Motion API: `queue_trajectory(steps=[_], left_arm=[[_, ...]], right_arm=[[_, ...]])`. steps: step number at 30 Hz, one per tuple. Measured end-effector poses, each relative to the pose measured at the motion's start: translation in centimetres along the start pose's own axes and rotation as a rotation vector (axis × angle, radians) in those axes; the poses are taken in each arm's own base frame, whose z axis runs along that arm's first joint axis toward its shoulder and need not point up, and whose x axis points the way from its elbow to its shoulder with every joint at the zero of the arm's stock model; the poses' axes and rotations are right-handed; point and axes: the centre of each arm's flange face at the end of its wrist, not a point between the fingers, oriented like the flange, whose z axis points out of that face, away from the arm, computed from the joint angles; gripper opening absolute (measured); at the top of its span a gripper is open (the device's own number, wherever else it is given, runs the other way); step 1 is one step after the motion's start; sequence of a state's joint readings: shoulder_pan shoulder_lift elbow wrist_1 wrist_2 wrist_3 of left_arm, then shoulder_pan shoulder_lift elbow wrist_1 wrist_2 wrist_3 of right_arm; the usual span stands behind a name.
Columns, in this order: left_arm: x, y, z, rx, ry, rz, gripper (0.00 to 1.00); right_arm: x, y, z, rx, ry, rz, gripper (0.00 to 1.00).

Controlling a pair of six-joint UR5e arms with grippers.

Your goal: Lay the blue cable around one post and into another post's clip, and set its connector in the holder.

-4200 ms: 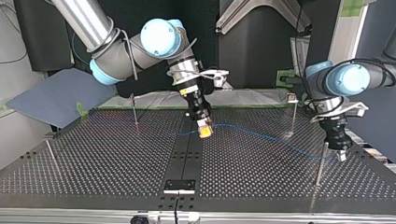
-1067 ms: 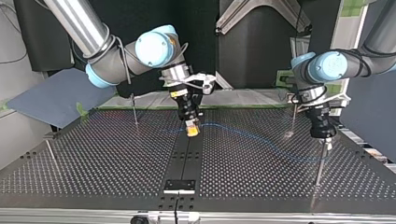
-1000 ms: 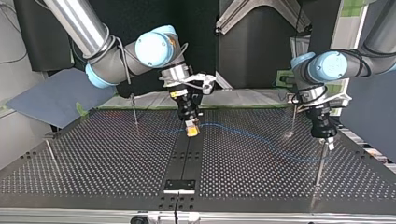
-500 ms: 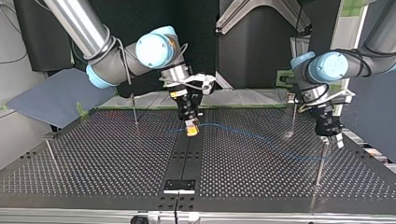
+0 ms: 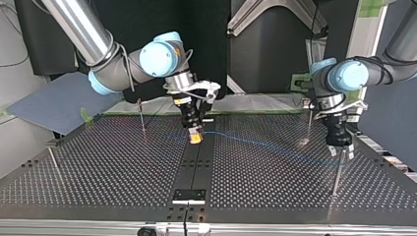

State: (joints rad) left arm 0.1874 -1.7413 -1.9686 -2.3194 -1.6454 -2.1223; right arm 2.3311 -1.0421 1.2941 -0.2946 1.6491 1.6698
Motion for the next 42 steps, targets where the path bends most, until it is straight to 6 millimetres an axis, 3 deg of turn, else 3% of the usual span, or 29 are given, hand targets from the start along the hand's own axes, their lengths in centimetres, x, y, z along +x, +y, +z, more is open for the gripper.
queue_trajectory(steps=[4, 12, 18, 31, 42], left_arm=[[1.3, 1.0, 0.3, -0.003, 0.051, -0.030, 1.00], [1.4, 1.9, 1.3, -0.003, 0.067, -0.096, 1.00], [2.8, 2.8, 1.7, -0.017, 0.109, -0.147, 1.00], [3.1, 3.1, 1.7, -0.031, 0.115, -0.250, 1.00], [3.2, 2.9, 1.6, -0.028, 0.119, -0.258, 1.00]], right_arm=[[-0.9, 1.5, -0.1, -0.036, -0.015, -0.001, 0.00], [-3.2, 5.0, -0.5, -0.138, -0.013, 0.003, 0.00], [-4.9, 7.8, -1.0, -0.202, -0.012, 0.014, 0.00], [-8.6, 13.2, -3.0, -0.306, -0.063, 0.022, 0.00], [-11.2, 19.6, -4.9, -0.413, -0.046, 0.049, 0.00]])
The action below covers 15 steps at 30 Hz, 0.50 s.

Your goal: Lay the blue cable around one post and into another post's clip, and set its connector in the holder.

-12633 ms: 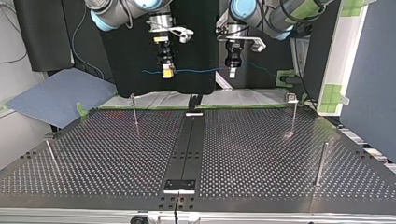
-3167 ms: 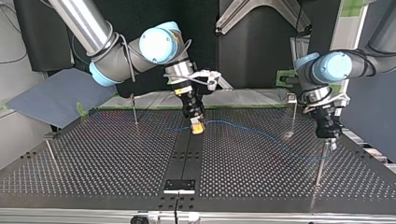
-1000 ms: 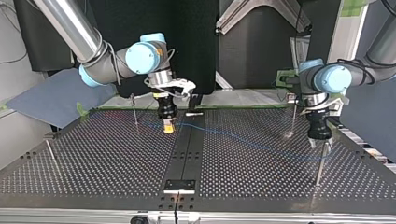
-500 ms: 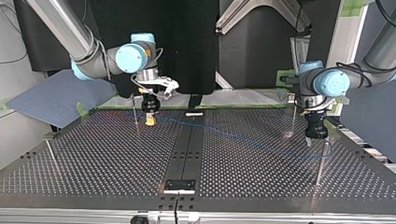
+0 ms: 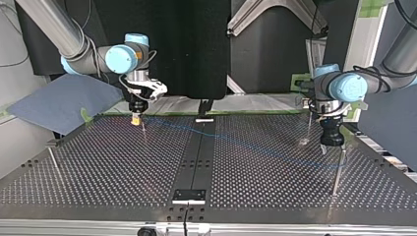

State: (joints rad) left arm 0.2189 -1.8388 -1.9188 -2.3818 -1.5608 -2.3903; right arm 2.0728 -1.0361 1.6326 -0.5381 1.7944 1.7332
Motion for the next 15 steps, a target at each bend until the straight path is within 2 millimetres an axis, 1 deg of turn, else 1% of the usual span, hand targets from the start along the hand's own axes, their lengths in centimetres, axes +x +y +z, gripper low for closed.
queue_trajectory(steps=[2, 5, 15], left_arm=[[0.0, 0.0, 0.0, -0.001, 0.001, 0.000, 1.00], [0.0, 0.0, 0.0, -0.001, 0.001, 0.000, 1.00], [0.1, 0.0, -0.1, -0.005, 0.007, 0.002, 1.00]], right_arm=[[-0.5, 1.1, -0.1, -0.024, 0.004, -0.005, 0.00], [-1.2, 2.2, -0.3, -0.051, 0.008, -0.015, 0.00], [-4.1, 4.8, -2.2, -0.099, 0.014, -0.017, 0.00]])
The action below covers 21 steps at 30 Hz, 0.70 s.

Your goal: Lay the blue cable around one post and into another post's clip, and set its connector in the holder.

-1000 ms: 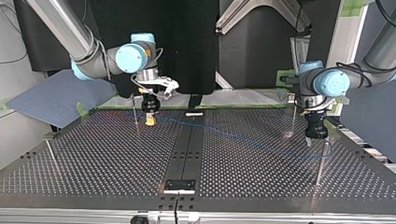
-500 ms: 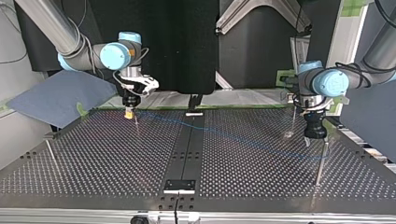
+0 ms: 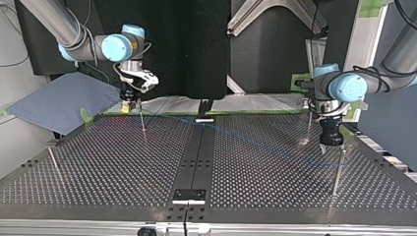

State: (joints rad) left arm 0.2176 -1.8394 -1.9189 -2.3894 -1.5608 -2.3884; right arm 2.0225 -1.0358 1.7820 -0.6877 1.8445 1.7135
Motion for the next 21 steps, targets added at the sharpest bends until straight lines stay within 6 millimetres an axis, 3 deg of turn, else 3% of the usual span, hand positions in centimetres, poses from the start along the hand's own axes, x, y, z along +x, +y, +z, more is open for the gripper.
queue_trajectory(steps=[14, 21], left_arm=[[0.1, -0.1, -0.1, -0.001, 0.006, 0.000, 1.00], [0.2, -0.1, -0.1, -0.002, 0.008, 0.000, 1.00]], right_arm=[[-2.7, 5.6, -0.7, -0.020, 0.000, 0.058, 0.00], [-5.2, 6.3, -2.4, 0.018, -0.040, 0.056, 0.00]])
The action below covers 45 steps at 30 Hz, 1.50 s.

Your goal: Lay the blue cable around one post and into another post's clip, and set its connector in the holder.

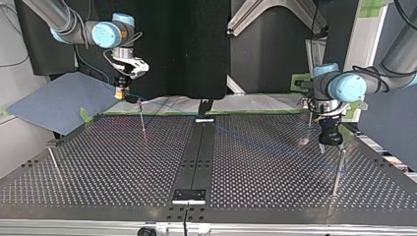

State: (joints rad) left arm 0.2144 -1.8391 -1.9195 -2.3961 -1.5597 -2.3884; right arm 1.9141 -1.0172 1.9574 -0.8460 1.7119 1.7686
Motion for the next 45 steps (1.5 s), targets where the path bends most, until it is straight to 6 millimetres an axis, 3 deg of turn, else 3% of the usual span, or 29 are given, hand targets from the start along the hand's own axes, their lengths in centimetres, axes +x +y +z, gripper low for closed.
queue_trajectory(steps=[15, 25, 35, 45], left_arm=[[0.2, -0.1, -0.1, -0.003, 0.008, 0.002, 1.00], [0.3, -0.1, -0.2, -0.002, 0.010, 0.002, 1.00], [0.3, -0.2, -0.2, -0.002, 0.012, 0.002, 1.00], [0.3, -0.2, -0.2, -0.001, 0.012, 0.002, 1.00]], right_arm=[[-8.6, 5.4, -4.5, -0.166, -0.193, 0.031, 0.00], [-10.6, 8.4, -4.6, -0.264, -0.228, 0.035, 0.00], [-13.7, 11.0, -4.2, -0.288, -0.270, 0.110, 0.00], [-14.3, 11.8, -3.9, -0.260, -0.284, 0.141, 0.00]])
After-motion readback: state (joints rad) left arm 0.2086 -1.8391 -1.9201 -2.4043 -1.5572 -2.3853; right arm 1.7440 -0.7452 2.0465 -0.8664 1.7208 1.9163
